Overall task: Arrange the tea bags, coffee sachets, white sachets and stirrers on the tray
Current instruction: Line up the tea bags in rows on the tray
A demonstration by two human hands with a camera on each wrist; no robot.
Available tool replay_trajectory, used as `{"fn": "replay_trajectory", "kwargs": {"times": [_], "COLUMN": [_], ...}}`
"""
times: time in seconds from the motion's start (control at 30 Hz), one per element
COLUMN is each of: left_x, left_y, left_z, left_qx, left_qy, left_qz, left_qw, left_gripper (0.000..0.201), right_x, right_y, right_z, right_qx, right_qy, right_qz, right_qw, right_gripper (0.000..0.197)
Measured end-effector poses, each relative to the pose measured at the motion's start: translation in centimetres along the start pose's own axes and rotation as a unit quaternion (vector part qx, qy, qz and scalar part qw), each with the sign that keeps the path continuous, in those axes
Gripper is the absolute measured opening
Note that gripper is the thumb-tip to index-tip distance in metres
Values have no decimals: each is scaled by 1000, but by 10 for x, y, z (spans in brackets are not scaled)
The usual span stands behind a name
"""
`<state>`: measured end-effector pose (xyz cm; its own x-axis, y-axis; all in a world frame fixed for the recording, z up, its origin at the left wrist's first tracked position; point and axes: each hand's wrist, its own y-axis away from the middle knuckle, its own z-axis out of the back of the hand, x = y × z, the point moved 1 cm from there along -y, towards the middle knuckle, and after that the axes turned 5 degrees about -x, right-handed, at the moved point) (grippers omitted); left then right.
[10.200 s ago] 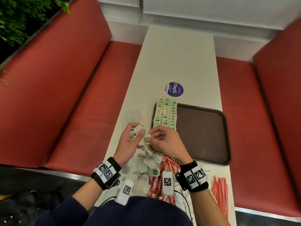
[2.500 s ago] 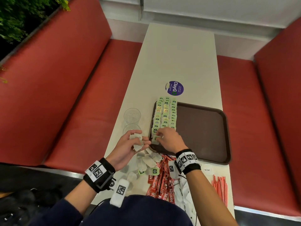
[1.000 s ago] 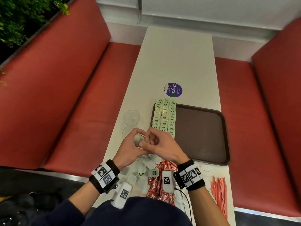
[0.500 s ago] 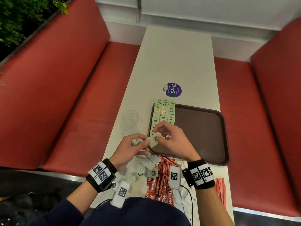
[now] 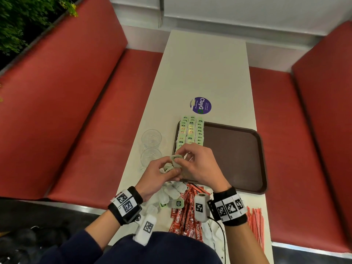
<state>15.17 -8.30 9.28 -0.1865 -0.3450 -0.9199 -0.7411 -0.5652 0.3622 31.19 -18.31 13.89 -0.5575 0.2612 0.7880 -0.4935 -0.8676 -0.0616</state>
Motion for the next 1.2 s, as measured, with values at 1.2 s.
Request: {"fn": "replay_trajectory", "kwargs": {"times": [1.2], "left_x": [-3], "left_y": [11], "left_z": [28], "left_qx": [-61], "left_qy": [57], "left_qz": [99], "left_qw": [992], "left_gripper": [25], "right_x": [-102], "right_y": [-39], "right_z": [-39], "right_qx": [87], "right_qy": [250], "right_qz": [-176], "right_qw": [948], "right_gripper": [21]}}
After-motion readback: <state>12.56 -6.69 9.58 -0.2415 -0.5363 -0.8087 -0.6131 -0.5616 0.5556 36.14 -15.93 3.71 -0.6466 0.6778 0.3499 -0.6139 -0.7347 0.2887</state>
